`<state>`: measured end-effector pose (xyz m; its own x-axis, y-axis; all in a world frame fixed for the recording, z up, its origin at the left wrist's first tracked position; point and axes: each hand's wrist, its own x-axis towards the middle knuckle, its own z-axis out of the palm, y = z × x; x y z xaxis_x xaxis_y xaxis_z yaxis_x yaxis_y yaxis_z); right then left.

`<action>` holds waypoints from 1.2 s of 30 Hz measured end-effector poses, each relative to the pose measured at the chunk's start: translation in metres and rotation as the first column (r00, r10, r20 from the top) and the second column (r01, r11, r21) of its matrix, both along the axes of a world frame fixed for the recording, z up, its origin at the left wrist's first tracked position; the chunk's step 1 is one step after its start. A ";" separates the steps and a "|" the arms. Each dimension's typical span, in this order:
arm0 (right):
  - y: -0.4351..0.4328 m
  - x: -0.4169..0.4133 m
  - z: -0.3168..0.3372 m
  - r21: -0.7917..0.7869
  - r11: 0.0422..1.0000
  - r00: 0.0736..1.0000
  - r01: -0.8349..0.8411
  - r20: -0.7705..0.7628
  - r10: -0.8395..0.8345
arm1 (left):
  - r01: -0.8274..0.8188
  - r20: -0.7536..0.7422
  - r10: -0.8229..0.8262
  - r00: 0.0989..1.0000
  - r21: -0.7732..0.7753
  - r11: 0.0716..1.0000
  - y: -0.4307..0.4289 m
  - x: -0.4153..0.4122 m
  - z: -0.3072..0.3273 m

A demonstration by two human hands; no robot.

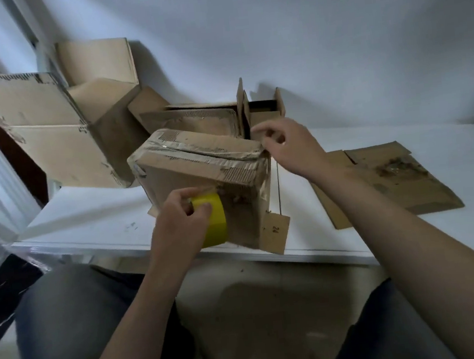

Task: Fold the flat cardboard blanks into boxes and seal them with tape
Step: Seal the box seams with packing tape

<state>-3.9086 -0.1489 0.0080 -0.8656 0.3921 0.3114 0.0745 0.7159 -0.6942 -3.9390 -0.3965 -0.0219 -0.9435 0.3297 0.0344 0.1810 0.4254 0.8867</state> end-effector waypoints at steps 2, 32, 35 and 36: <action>-0.003 -0.012 -0.002 -0.049 0.997 0.994 -0.066 0.081 0.070 | 0.020 0.039 -0.021 0.999 0.024 1.000 0.001 0.005 -0.001; -0.071 0.070 -0.030 0.067 0.976 0.977 0.207 0.037 -0.210 | 0.133 -0.097 -0.122 0.988 0.119 0.984 0.009 -0.034 0.001; -0.076 0.069 -0.026 0.284 0.942 0.984 0.177 -0.035 -0.174 | 0.053 -0.050 -0.045 0.998 0.173 0.984 -0.006 -0.031 -0.008; -0.077 0.069 -0.026 0.306 0.944 0.992 0.123 -0.041 -0.116 | 0.021 -0.022 -0.017 1.000 0.196 0.980 -0.011 -0.026 -0.012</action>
<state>-3.8398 -0.2260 -0.0177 -0.8099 0.3744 0.4516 0.1596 0.8815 -0.4445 -3.9654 -0.4079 -0.0342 -0.9356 0.3325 0.1188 0.2057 0.2398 0.9488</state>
